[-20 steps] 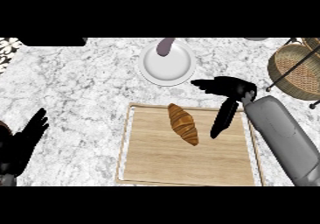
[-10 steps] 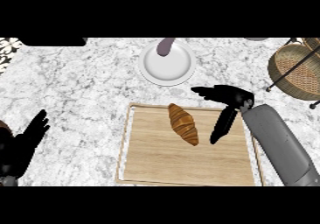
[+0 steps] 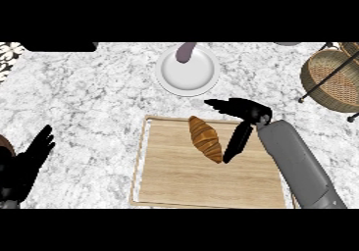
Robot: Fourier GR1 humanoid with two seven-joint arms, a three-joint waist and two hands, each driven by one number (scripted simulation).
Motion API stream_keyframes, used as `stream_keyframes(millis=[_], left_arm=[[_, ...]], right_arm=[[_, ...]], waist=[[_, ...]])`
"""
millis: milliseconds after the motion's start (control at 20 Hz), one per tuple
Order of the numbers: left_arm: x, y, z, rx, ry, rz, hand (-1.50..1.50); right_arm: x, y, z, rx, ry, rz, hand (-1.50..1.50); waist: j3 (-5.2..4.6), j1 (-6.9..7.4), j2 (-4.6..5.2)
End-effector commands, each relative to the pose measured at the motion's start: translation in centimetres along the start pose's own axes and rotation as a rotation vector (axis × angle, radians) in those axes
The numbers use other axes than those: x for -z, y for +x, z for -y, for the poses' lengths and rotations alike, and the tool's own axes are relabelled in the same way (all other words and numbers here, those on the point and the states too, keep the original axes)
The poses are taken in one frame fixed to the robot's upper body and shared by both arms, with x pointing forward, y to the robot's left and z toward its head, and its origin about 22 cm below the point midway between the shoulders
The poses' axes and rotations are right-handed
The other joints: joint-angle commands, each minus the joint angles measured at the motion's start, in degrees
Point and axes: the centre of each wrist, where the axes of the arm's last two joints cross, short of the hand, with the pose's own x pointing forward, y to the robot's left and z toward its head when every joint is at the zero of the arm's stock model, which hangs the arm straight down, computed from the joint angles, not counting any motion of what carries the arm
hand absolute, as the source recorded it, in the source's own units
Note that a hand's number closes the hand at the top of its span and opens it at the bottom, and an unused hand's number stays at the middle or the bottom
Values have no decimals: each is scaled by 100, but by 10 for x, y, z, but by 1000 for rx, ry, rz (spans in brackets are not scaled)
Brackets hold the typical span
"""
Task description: Pick the croissant from the tray and place it in the tiered basket
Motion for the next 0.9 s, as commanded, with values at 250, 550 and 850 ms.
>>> stream_keyframes(millis=[250,550,850], left_arm=[[-7,-10,-3,5,-10,-5,0],[6,-7,-13,1,1,-6,0],[14,13,-9,-8,-5,0,0]], right_arm=[[13,-8,-20,23,-2,-11,-150],[33,-8,-35,12,35,4,-150],[49,-6,-69,15,94,15,-150]], waist=[[0,-12,-7],[-1,-11,2],[-1,-11,0]])
